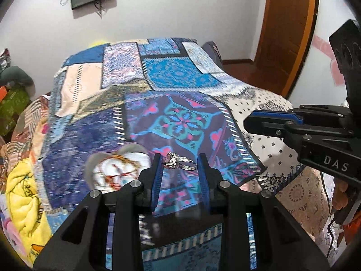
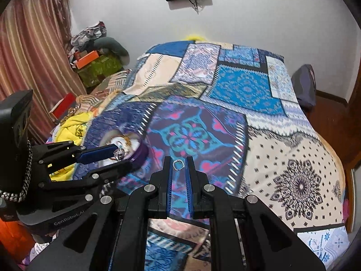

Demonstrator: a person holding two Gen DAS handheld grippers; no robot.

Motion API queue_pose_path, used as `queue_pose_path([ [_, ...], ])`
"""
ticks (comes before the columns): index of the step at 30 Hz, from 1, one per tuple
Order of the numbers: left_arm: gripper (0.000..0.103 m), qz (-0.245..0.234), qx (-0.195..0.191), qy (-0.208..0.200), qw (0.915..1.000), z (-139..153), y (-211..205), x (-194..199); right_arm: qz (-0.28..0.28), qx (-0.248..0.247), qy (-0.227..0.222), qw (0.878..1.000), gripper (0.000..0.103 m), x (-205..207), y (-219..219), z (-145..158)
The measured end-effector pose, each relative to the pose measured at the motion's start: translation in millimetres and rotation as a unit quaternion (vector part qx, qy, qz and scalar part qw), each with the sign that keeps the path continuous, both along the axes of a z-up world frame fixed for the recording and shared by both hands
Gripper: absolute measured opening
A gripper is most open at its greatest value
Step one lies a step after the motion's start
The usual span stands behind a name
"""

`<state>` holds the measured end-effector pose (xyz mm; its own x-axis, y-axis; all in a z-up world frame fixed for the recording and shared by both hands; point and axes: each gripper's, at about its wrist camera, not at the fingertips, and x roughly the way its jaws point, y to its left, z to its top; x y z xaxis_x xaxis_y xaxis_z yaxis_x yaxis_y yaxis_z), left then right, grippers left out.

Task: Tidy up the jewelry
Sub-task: 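Carry the charm and small ring into the heart tin and open both grippers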

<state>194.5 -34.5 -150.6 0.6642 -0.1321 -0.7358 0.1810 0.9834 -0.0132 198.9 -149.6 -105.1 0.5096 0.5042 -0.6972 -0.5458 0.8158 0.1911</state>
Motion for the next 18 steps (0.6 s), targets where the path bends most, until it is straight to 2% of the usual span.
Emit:
queue_pose_path([
  [9,0.03,0.046,-0.016,-0.03,0.9984,21,49,-14,0.025,0.007,-0.016,1.0,0.01,-4,33,11],
  [18,0.03,0.094,-0.03,-0.045,0.9941,27,95,-14,0.055,0.014,-0.019,0.998,0.01,2,68,11],
])
